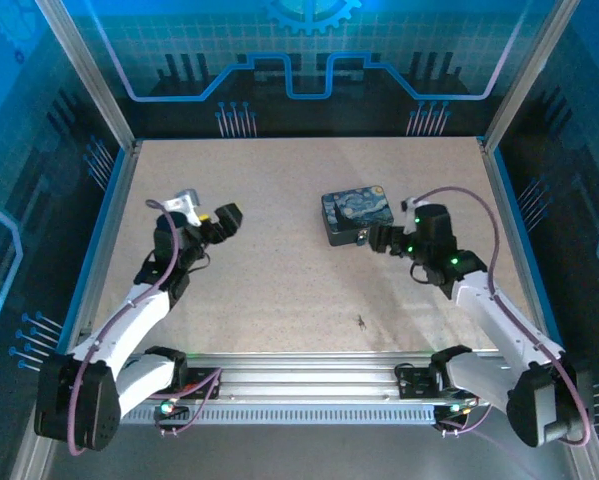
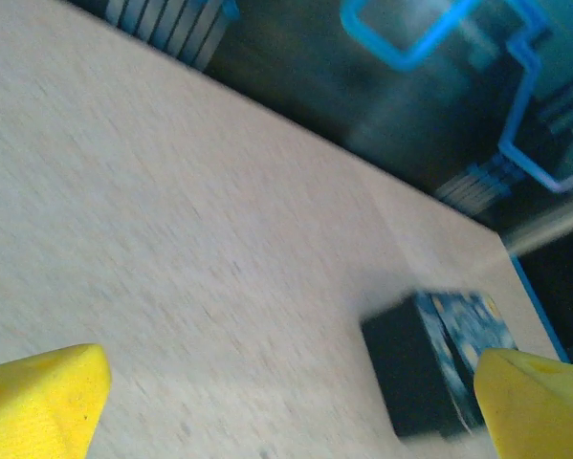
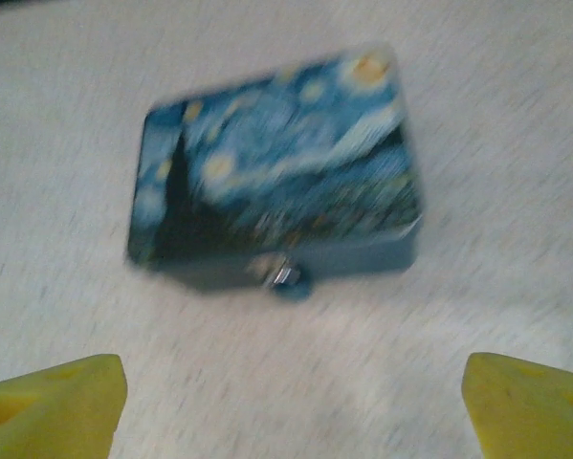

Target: Unlock the padlock with the key

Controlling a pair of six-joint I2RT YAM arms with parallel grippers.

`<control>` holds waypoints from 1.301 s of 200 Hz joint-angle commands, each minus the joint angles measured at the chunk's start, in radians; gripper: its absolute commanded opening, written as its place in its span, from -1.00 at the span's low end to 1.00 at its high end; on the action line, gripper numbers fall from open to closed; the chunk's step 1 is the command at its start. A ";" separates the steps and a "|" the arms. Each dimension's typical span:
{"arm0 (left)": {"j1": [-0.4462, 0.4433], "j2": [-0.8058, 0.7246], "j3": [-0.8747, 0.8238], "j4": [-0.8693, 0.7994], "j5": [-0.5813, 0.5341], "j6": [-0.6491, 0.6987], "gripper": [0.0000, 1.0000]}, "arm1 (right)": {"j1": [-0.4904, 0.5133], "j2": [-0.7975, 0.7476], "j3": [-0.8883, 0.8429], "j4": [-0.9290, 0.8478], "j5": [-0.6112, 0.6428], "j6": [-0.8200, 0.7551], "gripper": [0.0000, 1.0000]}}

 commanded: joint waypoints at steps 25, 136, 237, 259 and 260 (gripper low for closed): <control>-0.191 0.008 -0.024 -0.026 -0.003 -0.176 0.98 | 0.223 0.017 -0.017 -0.347 -0.009 0.162 0.65; -0.302 0.129 -0.030 0.124 -0.038 -0.184 0.98 | 0.593 0.401 0.042 -0.454 0.095 0.271 0.11; -0.302 0.118 -0.026 0.109 -0.039 -0.176 0.98 | 0.612 0.447 0.035 -0.445 0.119 0.291 -0.23; -0.302 0.117 -0.021 0.105 -0.033 -0.175 0.98 | 0.612 0.447 0.030 -0.450 0.135 0.295 -0.30; -0.301 0.117 -0.021 0.105 -0.034 -0.175 0.98 | 0.612 0.447 0.031 -0.450 0.136 0.295 -0.30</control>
